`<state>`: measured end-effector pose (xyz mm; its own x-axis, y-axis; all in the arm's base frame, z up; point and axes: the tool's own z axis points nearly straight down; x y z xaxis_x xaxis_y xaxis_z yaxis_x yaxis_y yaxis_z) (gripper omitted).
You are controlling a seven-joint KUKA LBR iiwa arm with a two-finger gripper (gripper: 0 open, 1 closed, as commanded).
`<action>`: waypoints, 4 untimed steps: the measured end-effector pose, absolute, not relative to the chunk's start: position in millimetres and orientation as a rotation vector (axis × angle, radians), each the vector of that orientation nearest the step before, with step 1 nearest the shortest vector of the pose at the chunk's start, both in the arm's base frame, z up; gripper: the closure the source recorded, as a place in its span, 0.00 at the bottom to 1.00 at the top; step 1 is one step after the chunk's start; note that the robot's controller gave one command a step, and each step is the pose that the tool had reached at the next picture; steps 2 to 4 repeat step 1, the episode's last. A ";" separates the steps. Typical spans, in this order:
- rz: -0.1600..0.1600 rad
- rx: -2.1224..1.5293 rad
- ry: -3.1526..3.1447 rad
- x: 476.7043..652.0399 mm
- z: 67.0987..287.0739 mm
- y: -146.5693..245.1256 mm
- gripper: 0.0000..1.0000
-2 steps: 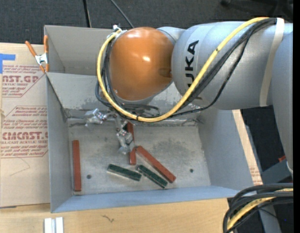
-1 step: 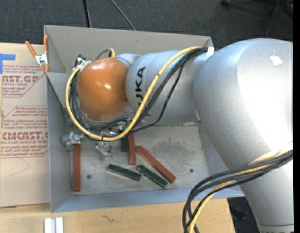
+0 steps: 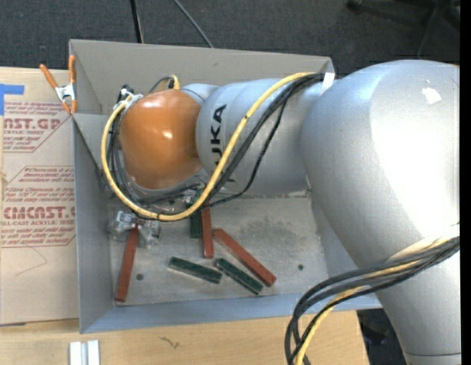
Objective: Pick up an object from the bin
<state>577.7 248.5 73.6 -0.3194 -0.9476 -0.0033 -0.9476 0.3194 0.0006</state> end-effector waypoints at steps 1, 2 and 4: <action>-0.002 -1.816 2.552 540.3 211.5 219.1 1.00; -0.002 -1.816 2.552 540.3 211.5 219.1 1.00; -0.002 -1.816 2.552 540.3 211.5 219.1 1.00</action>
Offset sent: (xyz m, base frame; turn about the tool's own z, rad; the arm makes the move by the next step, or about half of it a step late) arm -0.0384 -0.0304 0.1332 0.0071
